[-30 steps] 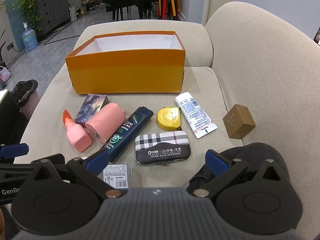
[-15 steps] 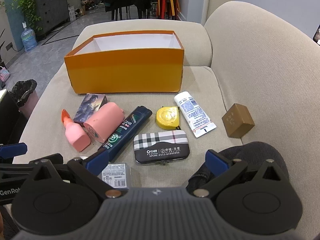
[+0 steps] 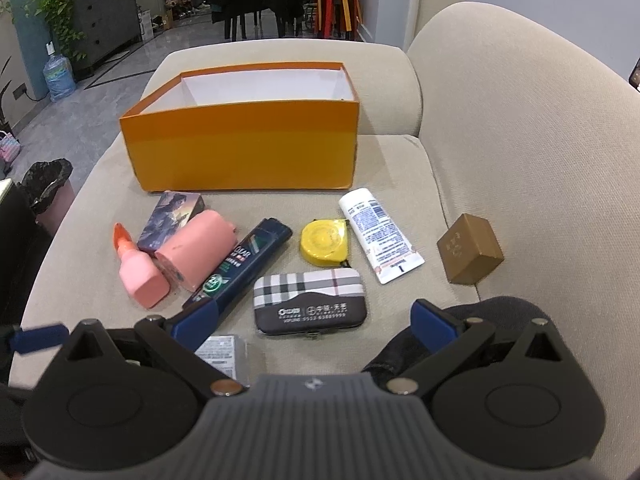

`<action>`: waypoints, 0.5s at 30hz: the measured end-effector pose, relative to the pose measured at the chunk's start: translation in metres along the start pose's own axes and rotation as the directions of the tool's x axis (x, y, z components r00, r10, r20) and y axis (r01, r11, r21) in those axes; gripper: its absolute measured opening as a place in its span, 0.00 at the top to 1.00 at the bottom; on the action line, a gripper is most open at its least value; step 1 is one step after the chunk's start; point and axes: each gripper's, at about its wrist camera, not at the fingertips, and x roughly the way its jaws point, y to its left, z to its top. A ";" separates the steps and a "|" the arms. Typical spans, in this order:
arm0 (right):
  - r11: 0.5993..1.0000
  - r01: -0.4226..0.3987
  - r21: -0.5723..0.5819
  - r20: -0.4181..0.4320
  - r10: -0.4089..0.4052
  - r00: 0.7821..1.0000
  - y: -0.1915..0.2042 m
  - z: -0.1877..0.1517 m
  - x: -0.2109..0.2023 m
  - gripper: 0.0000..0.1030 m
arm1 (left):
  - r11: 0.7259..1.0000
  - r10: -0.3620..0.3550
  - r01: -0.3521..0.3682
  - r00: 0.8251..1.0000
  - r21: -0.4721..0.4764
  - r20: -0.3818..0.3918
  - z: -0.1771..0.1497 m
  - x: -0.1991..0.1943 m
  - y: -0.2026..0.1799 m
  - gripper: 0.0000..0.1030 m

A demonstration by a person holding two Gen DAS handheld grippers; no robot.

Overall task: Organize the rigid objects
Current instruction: 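Grasp the white cylindrical bottle with the left tool while the right tool approaches the plaid case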

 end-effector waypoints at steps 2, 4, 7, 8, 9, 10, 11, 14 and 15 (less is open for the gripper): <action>1.000 0.006 0.005 0.001 -0.006 1.000 -0.003 0.001 0.001 0.02 | 1.000 -0.003 0.003 1.000 0.005 -0.010 -0.002 0.003 -0.002 0.02; 1.000 0.011 0.005 -0.001 -0.011 1.000 -0.005 0.002 0.003 0.02 | 1.000 -0.007 0.007 1.000 0.004 -0.017 -0.004 0.006 -0.003 0.02; 1.000 0.016 0.003 -0.005 -0.016 1.000 -0.007 0.003 0.005 0.02 | 1.000 -0.011 0.011 0.999 0.012 -0.030 -0.007 0.011 -0.006 0.02; 1.000 0.016 0.003 -0.006 -0.016 1.000 -0.008 0.003 0.007 0.02 | 1.000 -0.010 0.011 0.999 0.018 -0.036 -0.009 0.014 -0.007 0.02; 1.000 0.018 0.003 -0.008 -0.018 1.000 -0.009 0.003 0.008 0.02 | 1.000 -0.009 0.010 0.999 0.023 -0.042 -0.010 0.016 -0.008 0.02; 1.000 0.021 0.003 -0.014 -0.021 1.000 -0.009 0.002 0.011 0.02 | 1.000 -0.008 0.009 0.999 0.029 -0.048 -0.012 0.019 -0.010 0.02; 1.000 0.021 0.002 -0.019 -0.021 1.000 -0.010 0.002 0.012 0.02 | 0.999 -0.008 0.010 0.999 0.035 -0.053 -0.014 0.022 -0.011 0.02; 1.000 0.019 0.004 -0.038 -0.019 0.999 -0.009 0.000 0.019 0.02 | 0.998 -0.015 0.019 0.997 0.059 -0.069 -0.018 0.032 -0.014 0.02; 1.000 0.017 0.002 -0.044 -0.017 0.999 -0.009 -0.001 0.021 0.02 | 0.998 -0.012 0.017 0.997 0.065 -0.078 -0.019 0.036 -0.015 0.02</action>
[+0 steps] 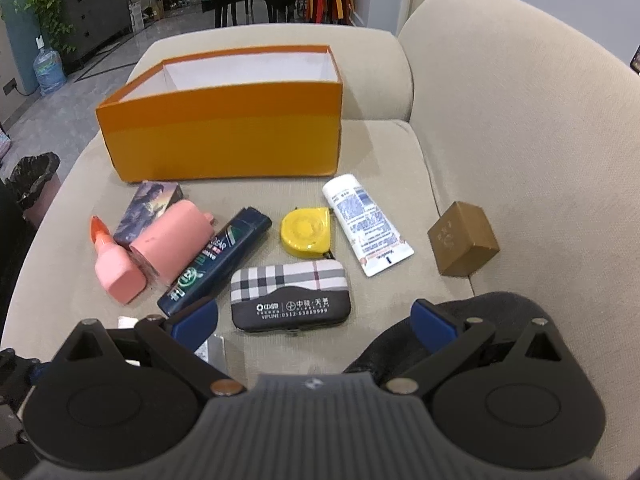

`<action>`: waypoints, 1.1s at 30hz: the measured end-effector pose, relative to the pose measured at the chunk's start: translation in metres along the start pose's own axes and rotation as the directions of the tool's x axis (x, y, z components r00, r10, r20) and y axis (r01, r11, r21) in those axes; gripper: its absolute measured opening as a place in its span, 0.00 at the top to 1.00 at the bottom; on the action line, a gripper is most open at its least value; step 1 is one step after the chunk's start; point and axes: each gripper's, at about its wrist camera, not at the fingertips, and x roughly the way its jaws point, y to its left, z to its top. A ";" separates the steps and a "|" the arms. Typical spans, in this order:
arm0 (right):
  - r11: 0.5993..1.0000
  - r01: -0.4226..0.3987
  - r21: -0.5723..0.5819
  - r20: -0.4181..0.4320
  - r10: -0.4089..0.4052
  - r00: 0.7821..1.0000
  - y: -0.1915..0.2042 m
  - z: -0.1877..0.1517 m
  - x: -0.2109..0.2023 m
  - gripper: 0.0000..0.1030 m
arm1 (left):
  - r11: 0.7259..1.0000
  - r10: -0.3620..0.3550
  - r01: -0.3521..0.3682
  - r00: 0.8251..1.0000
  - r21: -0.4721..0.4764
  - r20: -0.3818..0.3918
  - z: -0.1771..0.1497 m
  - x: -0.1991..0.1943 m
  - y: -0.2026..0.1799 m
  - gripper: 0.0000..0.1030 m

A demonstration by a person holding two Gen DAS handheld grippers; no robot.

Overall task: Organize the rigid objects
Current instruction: 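Grasp the white cylindrical bottle with the left tool while the right tool approaches the plaid case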

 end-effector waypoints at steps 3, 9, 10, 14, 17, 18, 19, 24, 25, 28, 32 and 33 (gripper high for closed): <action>1.000 0.000 -0.008 -0.011 0.000 1.000 0.001 -0.002 0.005 0.02 | 1.000 0.012 -0.012 1.000 0.012 -0.019 -0.003 0.011 0.000 0.02; 1.000 0.003 -0.021 -0.025 -0.003 1.000 0.005 0.000 0.012 0.02 | 0.998 0.051 -0.051 0.999 0.028 -0.020 -0.007 0.023 0.001 0.09; 1.000 0.004 -0.024 -0.027 -0.004 1.000 0.006 0.000 0.014 0.02 | 0.998 0.053 -0.053 0.998 0.030 -0.021 -0.008 0.025 0.002 0.09; 0.999 0.011 -0.032 -0.041 -0.013 0.999 0.007 0.000 0.022 0.02 | 0.998 0.049 -0.048 0.998 0.028 -0.034 -0.010 0.030 0.003 0.10; 0.999 0.013 -0.034 -0.054 -0.015 0.998 0.007 -0.001 0.028 0.02 | 0.998 0.052 -0.051 0.998 0.033 -0.040 -0.011 0.033 0.004 0.10; 0.999 0.014 -0.036 -0.058 -0.016 0.998 0.008 -0.002 0.030 0.02 | 0.998 0.054 -0.052 0.998 0.036 -0.042 -0.012 0.035 0.004 0.10; 0.999 0.015 -0.038 -0.062 -0.017 0.998 0.008 -0.003 0.032 0.02 | 0.998 0.053 -0.051 0.998 0.037 -0.044 -0.012 0.035 0.004 0.12; 0.999 0.021 -0.040 -0.071 -0.024 0.997 0.004 -0.002 0.037 0.02 | 1.000 0.001 0.000 0.999 0.017 -0.050 -0.013 0.036 0.009 0.35; 0.999 0.023 -0.038 -0.072 -0.026 0.997 0.003 -0.002 0.038 0.02 | 1.000 -0.007 0.007 0.999 0.014 -0.051 -0.013 0.036 0.009 0.40; 0.999 0.021 -0.029 -0.077 -0.024 0.997 0.000 -0.001 0.042 0.02 | 1.000 -0.017 0.018 0.998 0.010 -0.054 -0.013 0.036 0.009 0.56; 0.999 0.024 -0.037 -0.079 -0.027 0.996 0.001 -0.004 0.045 0.02 | 1.000 -0.028 0.028 0.998 -0.003 -0.053 -0.013 0.034 0.014 0.60; 0.999 0.021 -0.040 -0.078 -0.024 0.997 0.002 -0.004 0.044 0.02 | 0.999 -0.037 0.036 0.998 -0.010 -0.053 -0.013 0.034 0.016 0.61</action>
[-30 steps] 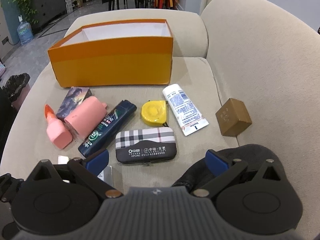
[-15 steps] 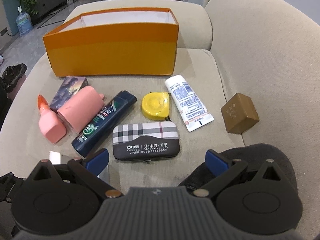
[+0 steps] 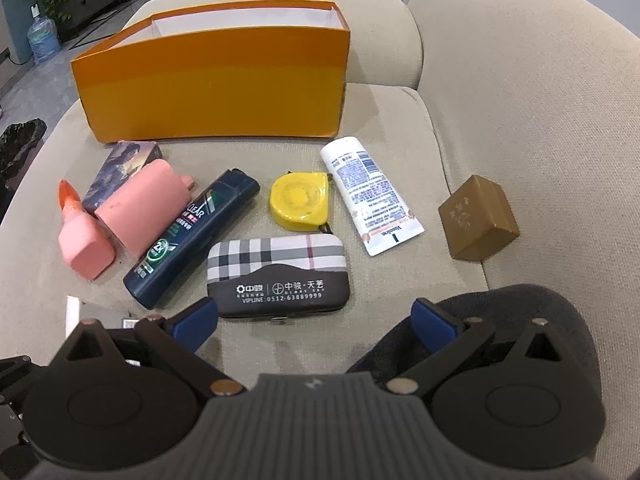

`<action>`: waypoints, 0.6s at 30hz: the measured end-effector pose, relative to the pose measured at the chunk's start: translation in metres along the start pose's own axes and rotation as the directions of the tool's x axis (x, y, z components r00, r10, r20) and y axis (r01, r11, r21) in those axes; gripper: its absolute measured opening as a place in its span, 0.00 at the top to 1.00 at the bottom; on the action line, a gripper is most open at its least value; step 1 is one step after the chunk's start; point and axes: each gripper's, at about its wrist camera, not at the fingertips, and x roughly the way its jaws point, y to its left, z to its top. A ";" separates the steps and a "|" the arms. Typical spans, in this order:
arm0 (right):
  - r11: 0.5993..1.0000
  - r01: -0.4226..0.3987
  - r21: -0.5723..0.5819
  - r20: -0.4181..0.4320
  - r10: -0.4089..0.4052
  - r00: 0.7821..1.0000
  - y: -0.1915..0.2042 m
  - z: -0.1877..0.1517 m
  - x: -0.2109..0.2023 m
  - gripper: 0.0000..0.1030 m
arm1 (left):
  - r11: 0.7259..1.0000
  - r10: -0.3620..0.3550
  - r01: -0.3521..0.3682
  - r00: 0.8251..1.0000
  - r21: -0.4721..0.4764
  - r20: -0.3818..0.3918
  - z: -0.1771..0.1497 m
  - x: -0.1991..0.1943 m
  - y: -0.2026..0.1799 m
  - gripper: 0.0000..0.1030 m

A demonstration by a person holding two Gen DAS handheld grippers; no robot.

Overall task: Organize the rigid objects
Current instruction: 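Grasp the white cylindrical bottle with the left tool while the right tool approaches the plaid case, then grasp the plaid zipper case with the right tool while the left tool holds the bottle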

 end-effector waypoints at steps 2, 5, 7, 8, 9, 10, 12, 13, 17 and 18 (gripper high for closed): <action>1.000 -0.012 -0.006 0.002 0.012 1.000 0.002 0.000 -0.001 0.02 | 1.000 -0.008 0.008 1.000 -0.009 -0.002 0.001 -0.003 0.004 0.62; 0.999 -0.028 -0.019 0.004 0.028 1.000 0.007 -0.002 -0.002 0.02 | 1.000 0.010 -0.010 1.000 -0.002 0.003 0.002 -0.007 0.009 0.63; 0.999 -0.039 -0.026 0.004 0.040 0.999 0.010 -0.002 -0.002 0.02 | 1.000 0.023 -0.023 1.000 0.000 0.007 0.003 -0.012 0.013 0.64; 0.999 -0.047 -0.027 0.004 0.047 0.999 0.011 -0.002 -0.001 0.02 | 1.000 0.030 -0.030 1.000 0.002 0.008 0.004 -0.014 0.016 0.64; 0.998 -0.055 -0.026 0.002 0.055 0.998 0.011 -0.003 0.000 0.02 | 0.999 0.040 -0.040 0.999 0.004 0.010 0.006 -0.015 0.019 0.64; 0.998 -0.065 -0.025 -0.003 0.064 0.998 0.012 -0.002 0.001 0.02 | 0.999 0.049 -0.049 0.999 0.006 0.012 0.007 -0.017 0.022 0.65; 0.996 -0.084 -0.021 -0.011 0.084 0.996 0.013 -0.002 0.005 0.02 | 0.998 0.066 -0.066 0.998 0.004 0.013 0.010 -0.019 0.028 0.65; 0.995 -0.092 -0.022 -0.018 0.092 0.996 0.013 -0.001 0.008 0.02 | 0.997 0.072 -0.072 0.997 -0.001 0.012 0.012 -0.019 0.032 0.65; 0.994 -0.104 -0.018 -0.063 0.103 0.993 0.016 0.006 0.024 0.02 | 0.996 0.083 -0.083 0.997 -0.026 0.007 0.018 -0.019 0.048 0.65; 0.994 -0.108 -0.018 -0.073 0.106 0.992 0.017 0.008 0.028 0.02 | 0.996 0.083 -0.083 0.997 -0.031 0.004 0.018 -0.019 0.051 0.65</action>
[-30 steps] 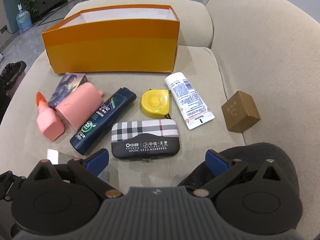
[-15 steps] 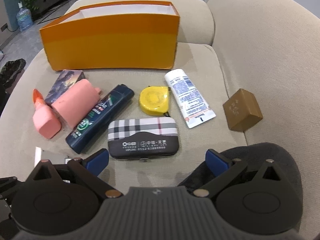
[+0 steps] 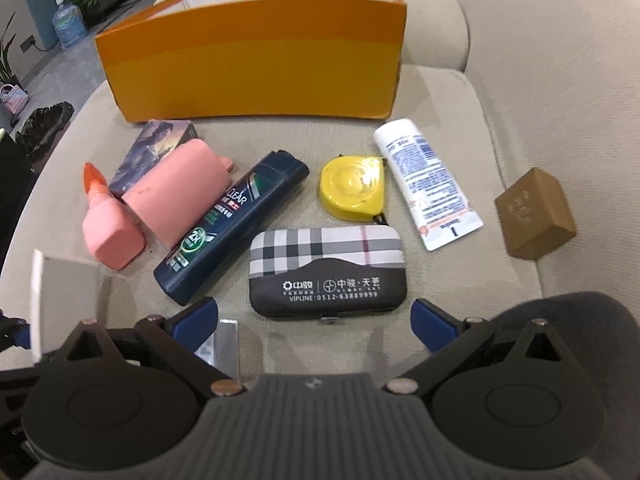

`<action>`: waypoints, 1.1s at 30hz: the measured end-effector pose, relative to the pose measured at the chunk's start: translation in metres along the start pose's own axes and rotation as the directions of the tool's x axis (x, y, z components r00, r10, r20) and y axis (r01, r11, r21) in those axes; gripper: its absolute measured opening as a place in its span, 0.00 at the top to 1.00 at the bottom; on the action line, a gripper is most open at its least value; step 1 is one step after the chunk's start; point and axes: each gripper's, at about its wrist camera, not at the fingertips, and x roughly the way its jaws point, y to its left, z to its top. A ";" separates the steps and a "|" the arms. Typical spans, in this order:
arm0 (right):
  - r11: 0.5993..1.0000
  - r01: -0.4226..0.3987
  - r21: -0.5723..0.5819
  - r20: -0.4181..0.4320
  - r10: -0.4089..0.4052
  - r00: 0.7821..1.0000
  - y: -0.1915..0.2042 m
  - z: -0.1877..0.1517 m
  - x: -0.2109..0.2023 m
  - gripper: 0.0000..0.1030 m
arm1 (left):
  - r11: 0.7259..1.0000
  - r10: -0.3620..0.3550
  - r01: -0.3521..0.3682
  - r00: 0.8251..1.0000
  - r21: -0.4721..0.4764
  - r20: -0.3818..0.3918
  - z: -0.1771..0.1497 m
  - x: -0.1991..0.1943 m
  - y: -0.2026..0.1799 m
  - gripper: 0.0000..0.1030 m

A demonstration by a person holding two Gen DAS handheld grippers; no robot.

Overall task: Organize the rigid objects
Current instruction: 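Grasp the plaid zipper case with the right tool while the left tool holds the bottle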

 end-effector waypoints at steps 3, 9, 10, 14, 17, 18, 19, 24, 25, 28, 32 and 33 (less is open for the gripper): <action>1.000 0.003 -0.017 -0.030 -0.004 1.000 0.002 0.007 0.013 0.02 | 1.000 -0.004 0.004 1.000 -0.006 -0.009 0.002 0.003 0.005 0.64; 0.997 0.058 -0.055 -0.064 -0.062 0.996 0.006 0.021 0.034 0.02 | 1.000 0.003 -0.003 1.000 -0.008 -0.020 0.004 0.012 0.005 0.65; 0.997 0.061 -0.052 -0.072 -0.065 0.995 0.005 0.022 0.038 0.02 | 1.000 0.004 -0.004 1.000 -0.008 -0.021 0.004 0.014 0.005 0.65; 0.997 0.058 -0.049 -0.094 -0.062 0.994 0.003 0.029 0.048 0.02 | 1.000 0.002 -0.002 1.000 -0.014 -0.018 0.004 0.016 0.007 0.65; 0.997 0.061 -0.057 -0.096 -0.067 0.993 0.005 0.033 0.054 0.02 | 0.999 -0.008 0.007 1.000 -0.034 -0.022 0.003 0.018 0.010 0.65; 0.996 0.065 -0.061 -0.098 -0.071 0.993 0.005 0.034 0.056 0.02 | 0.999 -0.009 0.009 1.000 -0.034 -0.023 0.003 0.019 0.011 0.65; 0.995 0.070 -0.064 -0.100 -0.076 0.992 0.006 0.034 0.057 0.02 | 0.999 -0.010 0.010 1.000 -0.033 -0.022 0.003 0.019 0.011 0.65; 0.993 0.081 -0.090 -0.107 -0.090 0.990 0.009 0.034 0.060 0.02 | 1.000 0.009 -0.009 1.000 0.012 -0.019 0.001 0.019 0.006 0.62; 0.993 0.079 -0.089 -0.109 -0.088 0.990 0.008 0.035 0.060 0.02 | 1.000 0.013 -0.012 1.000 0.017 -0.018 0.001 0.019 0.005 0.62; 0.995 0.067 -0.079 -0.110 -0.075 0.991 0.006 0.036 0.061 0.02 | 0.999 0.022 -0.022 1.000 0.034 -0.016 0.001 0.018 0.002 0.62; 0.997 0.044 -0.058 -0.109 -0.050 0.993 0.000 0.038 0.059 0.02 | 0.999 0.015 -0.015 1.000 0.032 -0.017 -0.001 0.018 0.004 0.61; 0.998 0.037 -0.051 -0.112 -0.043 0.993 -0.002 0.039 0.060 0.02 | 0.999 0.013 -0.013 1.000 0.031 -0.018 -0.001 0.018 0.004 0.60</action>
